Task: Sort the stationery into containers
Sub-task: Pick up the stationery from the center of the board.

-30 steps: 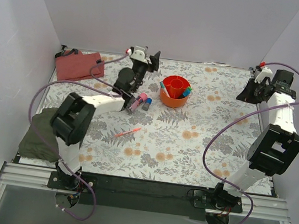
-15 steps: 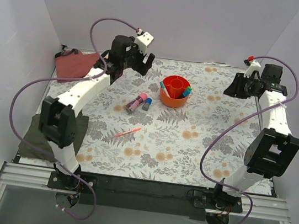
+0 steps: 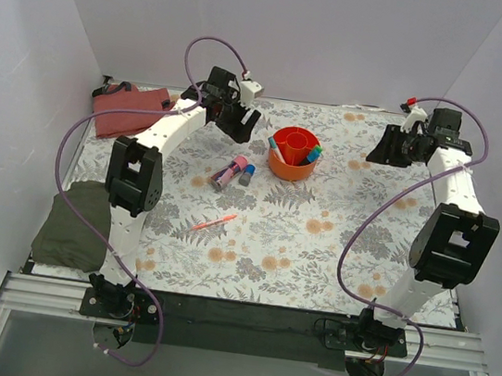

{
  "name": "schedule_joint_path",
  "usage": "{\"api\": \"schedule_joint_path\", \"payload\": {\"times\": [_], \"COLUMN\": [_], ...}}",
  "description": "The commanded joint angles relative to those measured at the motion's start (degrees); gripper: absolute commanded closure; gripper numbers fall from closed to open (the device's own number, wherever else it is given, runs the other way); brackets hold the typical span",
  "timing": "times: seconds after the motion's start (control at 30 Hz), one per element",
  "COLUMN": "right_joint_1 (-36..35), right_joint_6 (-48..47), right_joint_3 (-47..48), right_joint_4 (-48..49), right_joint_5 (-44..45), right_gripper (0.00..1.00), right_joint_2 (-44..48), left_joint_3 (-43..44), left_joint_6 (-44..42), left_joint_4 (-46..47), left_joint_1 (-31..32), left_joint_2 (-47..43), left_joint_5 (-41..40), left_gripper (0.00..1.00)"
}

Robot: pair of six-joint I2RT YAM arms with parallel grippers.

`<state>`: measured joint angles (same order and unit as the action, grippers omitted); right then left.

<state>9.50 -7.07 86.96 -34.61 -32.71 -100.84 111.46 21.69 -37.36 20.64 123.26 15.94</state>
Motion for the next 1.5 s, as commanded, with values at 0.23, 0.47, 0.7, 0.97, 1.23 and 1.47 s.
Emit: {"api": "schedule_joint_path", "payload": {"times": [0.23, 0.47, 0.7, 0.97, 1.23, 1.47], "right_joint_1": [-2.2, -1.85, -1.85, -1.76, -1.67, -1.67], "right_joint_6": [-0.4, 1.27, 1.18, 0.48, 0.3, 0.48], "right_joint_3": [4.97, 6.46, 8.4, 6.03, 4.54, 4.71], "right_joint_4": [-1.34, 0.94, 1.12, 0.95, 1.21, 1.3], "right_joint_5": [-1.55, -4.03, -4.29, -3.5, -3.24, -3.59], "right_gripper": [0.53, 0.54, 0.54, 0.54, 0.54, 0.54], "right_joint_2": [-1.37, -4.37, -4.98, -3.14, -2.17, -2.17], "left_joint_3": [0.24, 1.3, -1.33, 0.51, 0.96, -0.02], "left_joint_6": [6.77, 6.08, 7.66, 8.45, 8.28, 8.8], "left_joint_4": [-2.8, -5.43, -6.23, -5.17, -5.44, -4.3], "left_joint_1": [-0.78, -0.08, 0.54, 1.68, 2.03, 2.12], "left_joint_2": [-1.72, 0.57, 2.51, 6.98, 8.92, 9.19], "left_joint_5": [12.71, 15.87, 18.33, 17.19, 14.74, 12.36], "left_gripper": [0.39, 0.47, 0.51, 0.46, 0.48, 0.48]}}
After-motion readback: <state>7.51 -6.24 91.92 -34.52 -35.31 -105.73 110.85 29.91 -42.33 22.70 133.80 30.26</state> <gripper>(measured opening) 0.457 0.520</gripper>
